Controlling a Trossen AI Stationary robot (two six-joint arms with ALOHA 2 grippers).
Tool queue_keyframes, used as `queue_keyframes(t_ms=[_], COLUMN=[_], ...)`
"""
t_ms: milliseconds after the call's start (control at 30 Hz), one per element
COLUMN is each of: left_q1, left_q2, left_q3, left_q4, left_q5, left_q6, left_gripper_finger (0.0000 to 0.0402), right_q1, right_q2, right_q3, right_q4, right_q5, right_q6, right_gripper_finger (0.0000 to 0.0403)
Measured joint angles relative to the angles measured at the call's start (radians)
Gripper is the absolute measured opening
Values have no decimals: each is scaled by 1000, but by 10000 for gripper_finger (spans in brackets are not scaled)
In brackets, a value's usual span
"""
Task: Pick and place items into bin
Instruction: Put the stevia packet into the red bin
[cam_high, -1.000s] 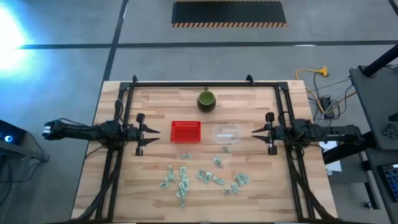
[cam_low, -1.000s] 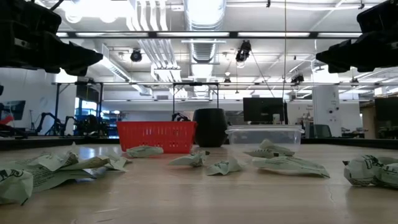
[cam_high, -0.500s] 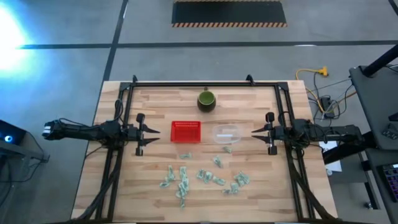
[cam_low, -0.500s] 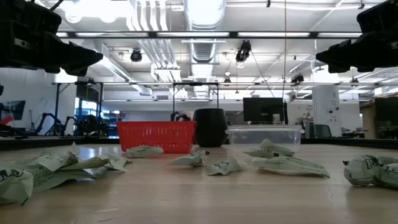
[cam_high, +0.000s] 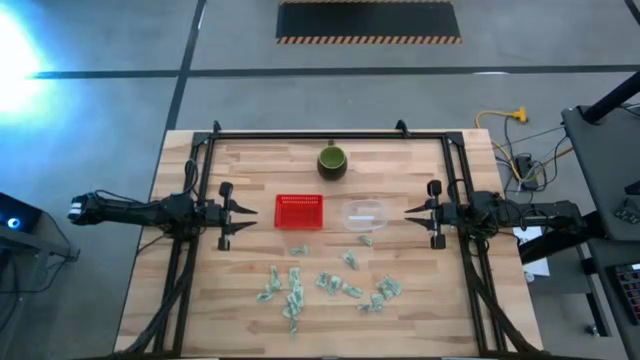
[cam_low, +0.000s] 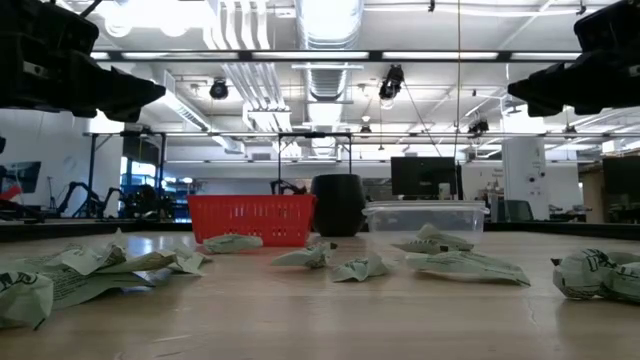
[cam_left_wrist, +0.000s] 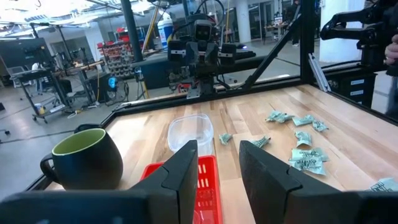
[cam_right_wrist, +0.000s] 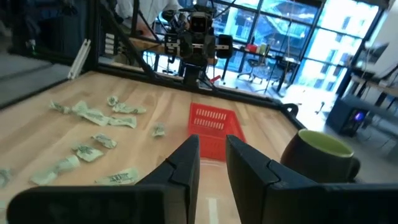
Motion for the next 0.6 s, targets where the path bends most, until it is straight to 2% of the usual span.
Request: queue_keyframes(t_ms=[367,600], left_q1=[0,0], left_q2=[0,0], left_q3=[0,0], left_q4=[0,0], left_q5=[0,0], left_q6=[0,0], left_gripper_finger=[102,102], right_q1=[0,0], right_q2=[0,0], right_q3=[0,0], right_q4=[37,75], right_q5=[0,0], right_q6=[150,154], right_gripper_finger=[68,68])
